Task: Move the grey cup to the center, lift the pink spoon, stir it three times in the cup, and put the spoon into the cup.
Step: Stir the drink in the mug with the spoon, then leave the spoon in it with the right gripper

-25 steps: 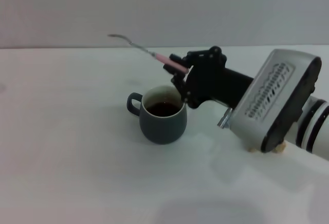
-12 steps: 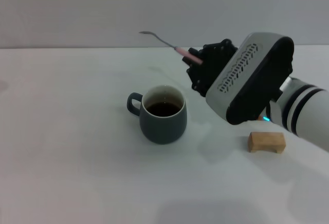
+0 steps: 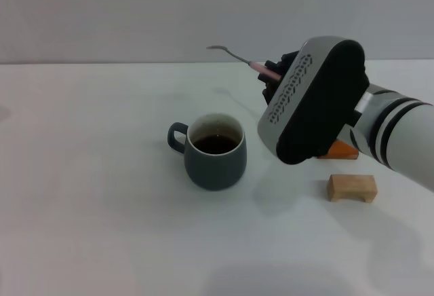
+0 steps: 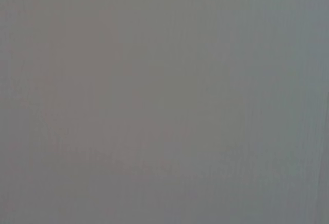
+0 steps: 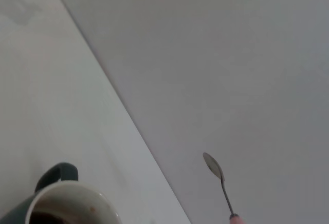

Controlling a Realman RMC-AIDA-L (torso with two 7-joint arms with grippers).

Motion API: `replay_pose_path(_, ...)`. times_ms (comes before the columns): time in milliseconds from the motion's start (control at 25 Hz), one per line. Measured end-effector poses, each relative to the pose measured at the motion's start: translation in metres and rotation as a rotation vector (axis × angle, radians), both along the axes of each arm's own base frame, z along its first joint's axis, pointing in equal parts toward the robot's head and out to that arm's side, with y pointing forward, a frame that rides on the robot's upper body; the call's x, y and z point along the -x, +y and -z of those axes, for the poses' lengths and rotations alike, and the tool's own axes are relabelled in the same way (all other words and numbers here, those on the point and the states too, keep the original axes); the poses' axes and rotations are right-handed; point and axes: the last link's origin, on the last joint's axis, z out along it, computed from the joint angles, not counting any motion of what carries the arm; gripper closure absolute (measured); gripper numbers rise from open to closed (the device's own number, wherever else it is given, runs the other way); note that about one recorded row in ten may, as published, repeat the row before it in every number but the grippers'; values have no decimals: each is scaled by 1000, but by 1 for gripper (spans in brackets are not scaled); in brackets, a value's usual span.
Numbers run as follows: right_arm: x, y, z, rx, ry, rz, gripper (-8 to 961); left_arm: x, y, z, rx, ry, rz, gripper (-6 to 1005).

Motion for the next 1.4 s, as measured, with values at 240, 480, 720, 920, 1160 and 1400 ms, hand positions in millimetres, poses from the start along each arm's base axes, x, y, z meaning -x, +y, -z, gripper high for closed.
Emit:
replay_pose_path(240,8,-7,-4,-48,-136,17,827,0,0,0,1,-13,7,992)
replay_pose_path(480,7,-10,-14,-100,-319,90,827,1,-1,0,0,-24,8,992)
replay_pose_path(720,3,-6,-19,-152,-470,142,827,0,-2,2,3,-27,7,992)
replay_pose_path(920,10,-7,-19,-181,-391,44,828,1,-2,2,2,-31,8,992)
replay_pose_path(1160,21,-5,-15,-140,-132,-92,827,1,-1,1,1,-34,7,992)
replay_pose_path(1400,32,-4,-11,-52,30,-200,828,2,0,0,2,-36,2,992)
